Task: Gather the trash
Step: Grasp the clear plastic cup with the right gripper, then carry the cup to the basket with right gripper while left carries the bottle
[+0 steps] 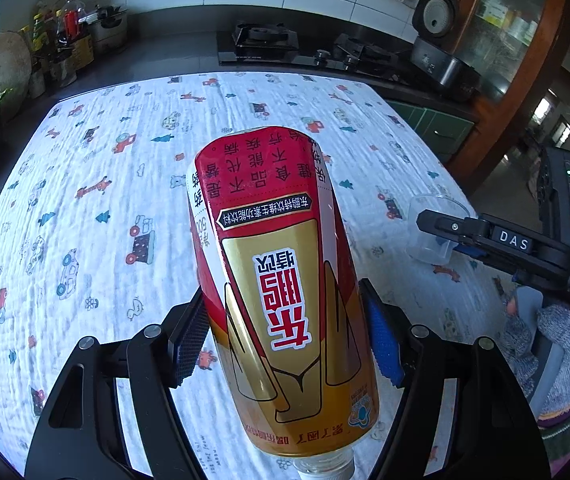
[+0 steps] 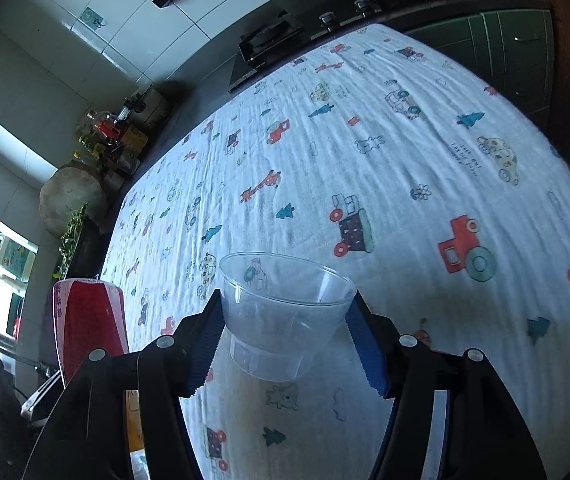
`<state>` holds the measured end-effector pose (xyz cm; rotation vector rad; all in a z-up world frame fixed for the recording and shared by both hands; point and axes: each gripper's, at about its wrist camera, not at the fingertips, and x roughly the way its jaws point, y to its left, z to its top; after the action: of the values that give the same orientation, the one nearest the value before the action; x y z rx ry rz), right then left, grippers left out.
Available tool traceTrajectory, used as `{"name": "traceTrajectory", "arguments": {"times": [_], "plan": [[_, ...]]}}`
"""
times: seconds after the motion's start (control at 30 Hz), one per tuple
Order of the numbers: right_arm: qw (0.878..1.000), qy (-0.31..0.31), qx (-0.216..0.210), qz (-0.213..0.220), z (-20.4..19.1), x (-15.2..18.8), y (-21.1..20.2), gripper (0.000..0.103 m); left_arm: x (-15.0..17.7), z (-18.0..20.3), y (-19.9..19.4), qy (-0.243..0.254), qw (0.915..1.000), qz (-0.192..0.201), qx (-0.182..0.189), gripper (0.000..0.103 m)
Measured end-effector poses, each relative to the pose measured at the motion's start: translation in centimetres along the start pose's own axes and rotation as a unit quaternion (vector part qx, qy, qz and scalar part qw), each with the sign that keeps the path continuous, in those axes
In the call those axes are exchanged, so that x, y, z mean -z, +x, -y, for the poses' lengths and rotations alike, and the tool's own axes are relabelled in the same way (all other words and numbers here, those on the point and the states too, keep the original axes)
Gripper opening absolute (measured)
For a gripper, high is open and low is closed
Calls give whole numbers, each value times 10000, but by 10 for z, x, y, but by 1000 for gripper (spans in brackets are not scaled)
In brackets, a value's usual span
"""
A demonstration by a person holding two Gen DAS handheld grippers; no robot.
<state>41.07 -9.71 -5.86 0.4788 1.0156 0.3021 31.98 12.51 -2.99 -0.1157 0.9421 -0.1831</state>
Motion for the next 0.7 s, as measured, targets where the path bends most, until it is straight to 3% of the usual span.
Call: {"name": "traceTrajectory", "arguments": {"times": [0.33, 0.7], "plan": [[9961, -287, 557, 624, 51, 26, -83, 59, 3, 66, -9, 380, 9986, 53, 352, 69], [9816, 172, 1589, 1042, 173, 51, -170, 59, 8, 155, -4, 823, 9928, -25, 871, 69]]}}
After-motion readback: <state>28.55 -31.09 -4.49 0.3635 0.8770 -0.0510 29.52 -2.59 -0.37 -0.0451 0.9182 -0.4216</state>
